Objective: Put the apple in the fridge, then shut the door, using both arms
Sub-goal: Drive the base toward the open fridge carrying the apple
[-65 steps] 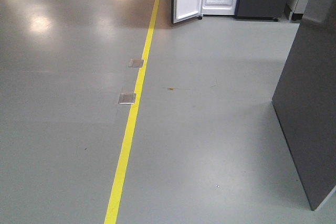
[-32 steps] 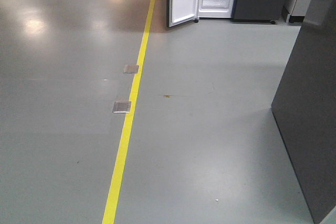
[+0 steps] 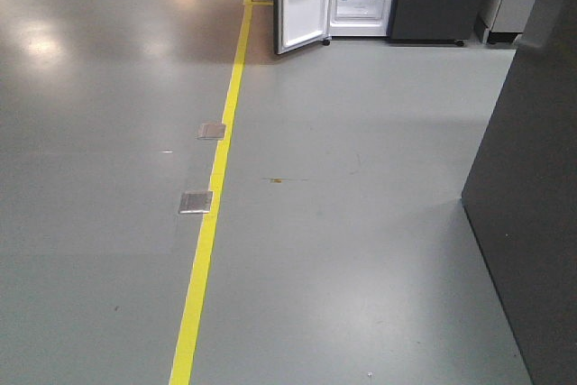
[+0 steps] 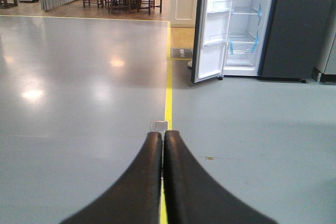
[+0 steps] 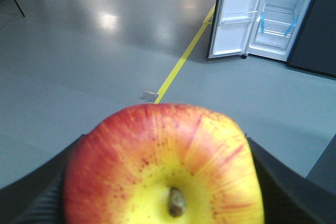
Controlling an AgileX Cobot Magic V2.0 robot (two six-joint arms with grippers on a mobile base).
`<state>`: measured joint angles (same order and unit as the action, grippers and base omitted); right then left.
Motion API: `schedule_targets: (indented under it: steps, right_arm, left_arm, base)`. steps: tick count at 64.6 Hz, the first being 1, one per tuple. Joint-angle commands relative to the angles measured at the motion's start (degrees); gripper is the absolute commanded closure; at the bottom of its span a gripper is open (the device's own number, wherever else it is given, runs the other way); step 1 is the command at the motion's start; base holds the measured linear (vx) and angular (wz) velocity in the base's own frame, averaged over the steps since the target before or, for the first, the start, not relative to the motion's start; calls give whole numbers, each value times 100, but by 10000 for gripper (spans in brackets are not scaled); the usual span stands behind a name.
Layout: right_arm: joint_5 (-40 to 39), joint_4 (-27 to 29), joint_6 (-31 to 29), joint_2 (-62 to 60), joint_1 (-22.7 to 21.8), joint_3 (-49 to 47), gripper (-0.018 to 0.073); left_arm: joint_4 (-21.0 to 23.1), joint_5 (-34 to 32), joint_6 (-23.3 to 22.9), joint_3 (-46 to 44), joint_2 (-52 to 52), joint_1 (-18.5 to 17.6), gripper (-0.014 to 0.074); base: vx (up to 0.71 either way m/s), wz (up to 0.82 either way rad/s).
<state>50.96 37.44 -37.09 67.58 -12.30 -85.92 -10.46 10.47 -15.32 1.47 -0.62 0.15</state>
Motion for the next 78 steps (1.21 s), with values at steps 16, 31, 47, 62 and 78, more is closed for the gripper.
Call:
schedule_targets:
  steps: [16,31,47,62,78]
  right_arm:
    - [-382,230,-50,-118,-16,-173,571]
    - [-382,230,-50,-118,-16,-173,571]
    - [-382,230,-50,-118,-16,-173,571]
    - [-382,230,-50,-118,-16,-173,571]
    - [-382,230,-50,-118,-16,-173,571]
  left_arm:
    - [7,-405,-43,162,-92,-15,603]
    - [7,-405,-43,162,-92,-15,603]
    - [7,-405,-43,162,-92,-15,603]
    - [7,-405,-43,162,-92,-15,603]
    - [7,-405,-43,162,-92,-15,603]
  base:
    - [21,-5]
    - [21,-4]
    - [22,-2]
    - [22,0]
    - [23,-1]
